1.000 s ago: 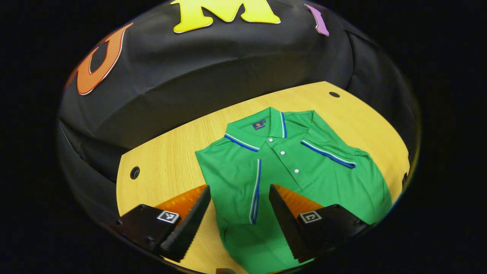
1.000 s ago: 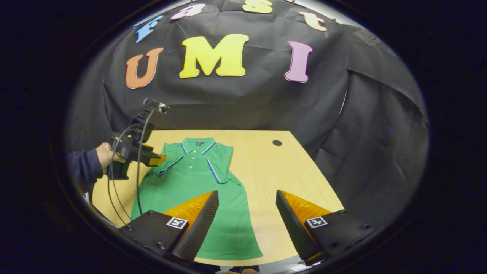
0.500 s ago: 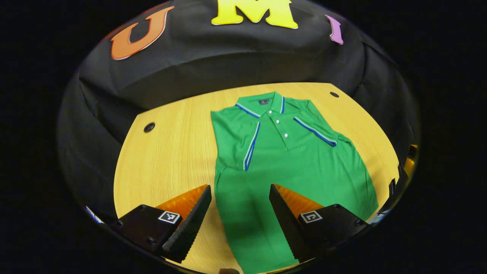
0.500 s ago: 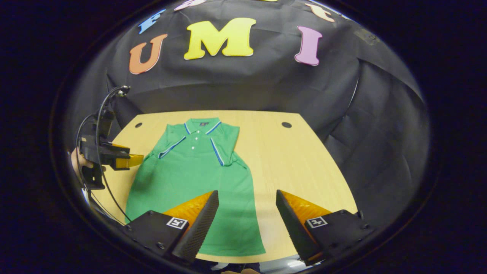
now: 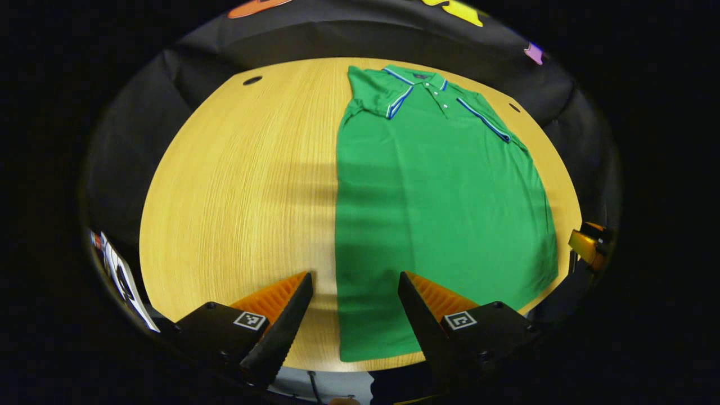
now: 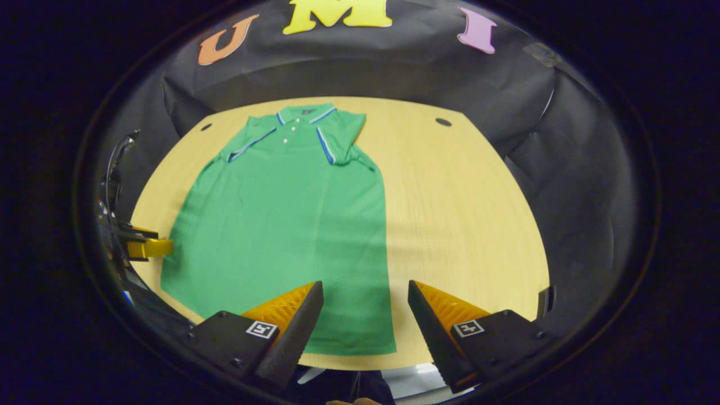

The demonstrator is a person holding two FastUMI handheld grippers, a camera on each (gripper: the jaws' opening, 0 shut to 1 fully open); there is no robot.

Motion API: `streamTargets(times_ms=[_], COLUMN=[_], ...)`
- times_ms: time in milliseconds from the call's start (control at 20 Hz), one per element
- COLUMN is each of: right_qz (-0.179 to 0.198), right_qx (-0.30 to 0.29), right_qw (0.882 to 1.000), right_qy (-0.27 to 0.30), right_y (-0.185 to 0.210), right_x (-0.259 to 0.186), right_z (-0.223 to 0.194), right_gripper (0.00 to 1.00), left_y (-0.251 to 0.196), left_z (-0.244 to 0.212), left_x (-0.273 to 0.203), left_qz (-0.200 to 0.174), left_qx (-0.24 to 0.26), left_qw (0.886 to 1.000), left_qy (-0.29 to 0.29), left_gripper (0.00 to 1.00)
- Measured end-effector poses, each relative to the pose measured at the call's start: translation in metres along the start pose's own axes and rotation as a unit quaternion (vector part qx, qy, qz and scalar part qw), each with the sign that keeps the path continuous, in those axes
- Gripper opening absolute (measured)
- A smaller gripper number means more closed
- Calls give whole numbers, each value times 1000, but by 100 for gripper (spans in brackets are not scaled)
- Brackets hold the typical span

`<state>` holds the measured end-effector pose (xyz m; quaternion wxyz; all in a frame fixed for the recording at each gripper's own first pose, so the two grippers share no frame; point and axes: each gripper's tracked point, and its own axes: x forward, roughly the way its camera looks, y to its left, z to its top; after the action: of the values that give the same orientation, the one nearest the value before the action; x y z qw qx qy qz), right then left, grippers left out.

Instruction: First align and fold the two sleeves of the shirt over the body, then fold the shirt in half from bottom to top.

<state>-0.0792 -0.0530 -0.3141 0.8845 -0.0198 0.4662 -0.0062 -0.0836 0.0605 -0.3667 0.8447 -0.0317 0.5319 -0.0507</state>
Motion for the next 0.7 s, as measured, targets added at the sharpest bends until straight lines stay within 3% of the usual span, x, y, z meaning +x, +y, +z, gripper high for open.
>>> streamTargets(times_ms=[250,400,550,600,650,700], right_qz=[-1,-14,-16,-12,-12,-10], right_qx=[-2,0,-3,-3,-2,-6], right_qw=[998,996,992,991,991,990], right_qy=[61,92,126,135,133,138], right_y=[-6,-14,-13,-11,-9,-10], right_x=[8,16,24,26,26,27], right_z=[-38,-52,-65,-67,-62,-63], right_gripper=[97,97,97,91,97,88], left_y=[-7,-7,-8,-8,-8,-8], left_z=[-61,-60,-60,-59,-60,-61], left_x=[-6,-1,0,1,0,0], left_qz=[-2,16,25,25,25,25], left_qx=[-19,12,7,4,3,4], left_qw=[997,996,994,994,993,993], left_qy=[79,83,102,107,112,116], left_gripper=[99,96,98,99,99,99])
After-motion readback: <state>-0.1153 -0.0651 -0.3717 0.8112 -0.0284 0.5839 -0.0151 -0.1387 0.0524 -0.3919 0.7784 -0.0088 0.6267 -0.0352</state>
